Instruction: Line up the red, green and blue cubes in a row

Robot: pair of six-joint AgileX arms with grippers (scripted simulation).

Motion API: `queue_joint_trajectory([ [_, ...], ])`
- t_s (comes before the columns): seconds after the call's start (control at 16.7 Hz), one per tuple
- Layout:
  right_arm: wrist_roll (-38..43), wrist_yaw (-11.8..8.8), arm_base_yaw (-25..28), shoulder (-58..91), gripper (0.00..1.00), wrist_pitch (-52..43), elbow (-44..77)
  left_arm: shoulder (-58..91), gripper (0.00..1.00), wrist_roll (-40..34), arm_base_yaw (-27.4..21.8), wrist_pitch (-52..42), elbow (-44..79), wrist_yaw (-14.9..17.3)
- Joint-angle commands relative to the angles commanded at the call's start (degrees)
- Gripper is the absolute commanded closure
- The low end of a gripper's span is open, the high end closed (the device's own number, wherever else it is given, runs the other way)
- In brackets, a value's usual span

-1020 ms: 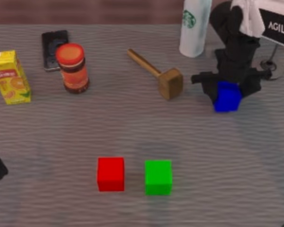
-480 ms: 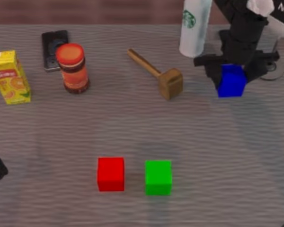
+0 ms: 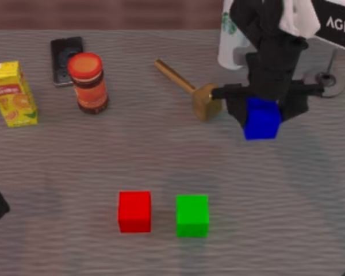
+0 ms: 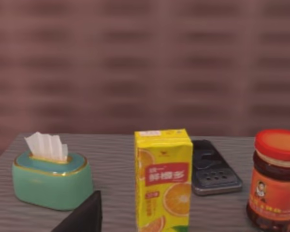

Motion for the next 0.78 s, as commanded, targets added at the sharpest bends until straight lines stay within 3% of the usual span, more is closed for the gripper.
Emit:
queue_joint_trajectory([
  [0.42,14.2,0.1,12.0,-18.0,1.0,7.7,-27.6,0.0,0.0,0.0,0.0,0.0,0.0,0.0],
  [0.78,16.9,0.2,14.3,-21.4,1.0,9.4,-31.3,0.0,0.0,0.0,0.0,0.0,0.0,0.0],
])
